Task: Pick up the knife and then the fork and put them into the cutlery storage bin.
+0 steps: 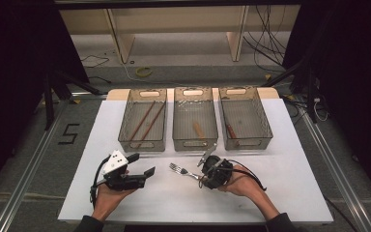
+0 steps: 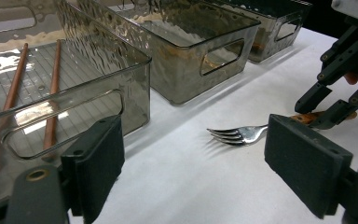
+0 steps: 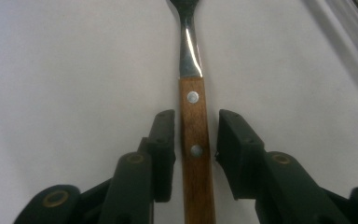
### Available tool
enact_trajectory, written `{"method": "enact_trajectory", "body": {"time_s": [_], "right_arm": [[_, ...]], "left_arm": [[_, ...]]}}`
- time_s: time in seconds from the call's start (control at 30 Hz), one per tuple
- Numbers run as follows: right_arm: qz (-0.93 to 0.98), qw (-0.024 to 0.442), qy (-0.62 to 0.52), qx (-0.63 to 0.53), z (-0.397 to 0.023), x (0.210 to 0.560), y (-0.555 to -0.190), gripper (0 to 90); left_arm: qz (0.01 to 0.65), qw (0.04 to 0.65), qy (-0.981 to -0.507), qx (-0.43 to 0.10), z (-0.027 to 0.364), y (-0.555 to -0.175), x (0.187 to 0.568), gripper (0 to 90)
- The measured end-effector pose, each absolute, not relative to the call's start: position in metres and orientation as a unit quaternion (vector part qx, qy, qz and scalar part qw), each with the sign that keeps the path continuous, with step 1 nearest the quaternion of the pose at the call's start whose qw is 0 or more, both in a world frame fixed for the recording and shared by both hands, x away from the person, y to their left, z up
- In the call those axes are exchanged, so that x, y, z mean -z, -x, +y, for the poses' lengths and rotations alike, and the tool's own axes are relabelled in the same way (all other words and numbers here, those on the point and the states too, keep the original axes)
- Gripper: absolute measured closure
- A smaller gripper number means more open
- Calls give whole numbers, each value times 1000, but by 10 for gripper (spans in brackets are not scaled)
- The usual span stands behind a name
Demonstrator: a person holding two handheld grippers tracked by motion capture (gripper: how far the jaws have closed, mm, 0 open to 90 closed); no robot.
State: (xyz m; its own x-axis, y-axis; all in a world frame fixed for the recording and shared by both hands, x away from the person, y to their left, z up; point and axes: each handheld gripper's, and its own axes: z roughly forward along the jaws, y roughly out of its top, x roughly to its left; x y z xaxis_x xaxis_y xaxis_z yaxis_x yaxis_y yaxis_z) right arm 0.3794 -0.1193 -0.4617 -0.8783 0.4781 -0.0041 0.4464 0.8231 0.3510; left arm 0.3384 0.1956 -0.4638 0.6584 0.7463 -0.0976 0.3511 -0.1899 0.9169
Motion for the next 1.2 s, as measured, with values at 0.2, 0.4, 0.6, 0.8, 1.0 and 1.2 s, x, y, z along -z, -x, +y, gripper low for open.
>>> {"method": "enact_trajectory", "body": {"time_s": [0.2,0.4,0.6,0.8,1.0,1.2], "right_arm": [[956,44,-240,-164,-117,463,-380,729],[961,57,-222,-152,-113,462,-378,765],[963,57,-217,-151,-113,462,-379,774],[960,49,-225,-161,-115,460,-380,776],[955,44,-233,-180,-120,454,-381,776],[949,51,-242,-195,-125,446,-382,776]], "left_arm": [[366,520,-748,-190,195,-338,464,192],[366,520,-748,-190,195,-338,464,192],[366,520,-748,-190,195,-338,464,192],[366,520,-748,-190,196,-338,464,192],[366,521,-747,-190,196,-338,464,192],[366,521,-748,-189,196,-338,464,192]]}}
